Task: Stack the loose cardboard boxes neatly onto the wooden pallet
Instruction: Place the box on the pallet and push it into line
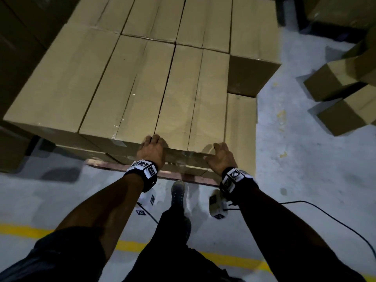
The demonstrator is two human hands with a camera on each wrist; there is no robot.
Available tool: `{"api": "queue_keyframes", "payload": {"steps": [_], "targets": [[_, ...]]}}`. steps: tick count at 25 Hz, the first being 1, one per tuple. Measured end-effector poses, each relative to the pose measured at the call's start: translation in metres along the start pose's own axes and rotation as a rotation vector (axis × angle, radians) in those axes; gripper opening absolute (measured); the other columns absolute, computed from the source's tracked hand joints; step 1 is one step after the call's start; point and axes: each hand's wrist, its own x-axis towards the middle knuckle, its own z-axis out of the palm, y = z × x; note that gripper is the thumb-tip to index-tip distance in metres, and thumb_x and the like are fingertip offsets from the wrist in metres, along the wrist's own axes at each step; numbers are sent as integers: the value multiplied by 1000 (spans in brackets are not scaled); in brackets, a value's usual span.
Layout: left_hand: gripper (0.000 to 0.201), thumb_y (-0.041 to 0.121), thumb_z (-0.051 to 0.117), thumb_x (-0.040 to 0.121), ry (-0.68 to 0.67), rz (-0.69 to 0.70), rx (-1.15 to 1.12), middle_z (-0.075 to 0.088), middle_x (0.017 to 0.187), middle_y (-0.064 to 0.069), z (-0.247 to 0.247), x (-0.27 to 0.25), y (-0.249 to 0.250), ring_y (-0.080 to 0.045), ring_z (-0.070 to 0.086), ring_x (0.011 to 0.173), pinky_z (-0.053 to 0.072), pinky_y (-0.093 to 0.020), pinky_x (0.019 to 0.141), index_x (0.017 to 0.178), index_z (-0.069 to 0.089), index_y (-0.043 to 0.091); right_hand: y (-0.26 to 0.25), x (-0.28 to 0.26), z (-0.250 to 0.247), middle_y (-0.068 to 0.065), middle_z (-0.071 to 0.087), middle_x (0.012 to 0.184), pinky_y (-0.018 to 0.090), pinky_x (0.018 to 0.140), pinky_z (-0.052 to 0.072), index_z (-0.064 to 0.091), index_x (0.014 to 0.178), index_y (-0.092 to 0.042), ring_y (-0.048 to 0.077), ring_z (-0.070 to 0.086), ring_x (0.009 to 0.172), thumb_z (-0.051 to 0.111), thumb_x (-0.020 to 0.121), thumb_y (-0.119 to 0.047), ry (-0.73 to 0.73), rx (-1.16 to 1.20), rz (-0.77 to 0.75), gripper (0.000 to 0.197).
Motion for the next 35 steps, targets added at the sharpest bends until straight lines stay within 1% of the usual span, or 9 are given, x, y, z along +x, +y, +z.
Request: {"api": "queue_keyframes", "payload": {"steps": [3,5,10,15,18,21,26,30,35], "targets": [[56,25,55,96,107,55,-10,39,153,-9,-17,-27,19,-30,32,143,32,-46,115,148,35,14,5,-42,-16,7,47,152,40,110,41,52,143,-20,32,45,137,63,92,-46,136,73,-8,58],[51,27,55,96,182,112,2,50,143,-10,-29,-45,35,-30,42,133,39,-45,108,143,41,13,8,-66,-32,5,54,146,38,107,43,57,139,-20,31,49,133,63,93,-47,222,97,1,53],[46,32,51,97,381,299,14,58,134,-11,-55,-78,78,-30,48,126,40,-40,101,139,48,12,16,-112,-76,10,56,144,40,104,43,57,140,-17,33,51,131,61,95,-42,404,168,1,52],[48,36,48,99,475,482,5,54,142,-7,-77,-92,129,-27,39,138,34,-40,109,142,46,16,35,-150,-108,10,55,145,43,108,40,56,140,-15,32,48,134,59,97,-44,593,270,69,52],[47,37,46,99,516,616,13,54,142,-7,-91,-96,158,-27,38,138,33,-39,109,141,48,15,51,-168,-118,10,54,145,44,109,40,55,141,-15,32,47,135,59,97,-43,697,322,136,52],[47,36,46,100,506,729,11,53,142,-7,-100,-99,178,-27,38,138,33,-39,108,142,48,15,62,-184,-120,10,54,146,47,110,39,55,141,-16,31,46,136,58,97,-45,741,360,230,53],[46,33,48,99,439,908,-40,54,142,-7,-90,-104,217,-28,38,138,32,-41,110,140,51,13,83,-213,-114,8,54,145,44,110,39,55,141,-16,30,46,136,59,97,-44,850,429,366,52],[46,35,49,99,371,991,-22,53,143,-5,-73,-110,255,-27,39,137,33,-41,110,140,51,15,115,-231,-112,7,53,147,43,110,38,53,143,-17,29,44,137,59,97,-45,891,462,464,54],[47,33,49,100,324,1048,-1,42,153,-6,-56,-106,323,-27,32,143,31,-44,112,142,49,13,176,-233,-120,6,49,150,44,112,37,47,147,-18,28,41,140,56,98,-47,897,493,543,58]]}}
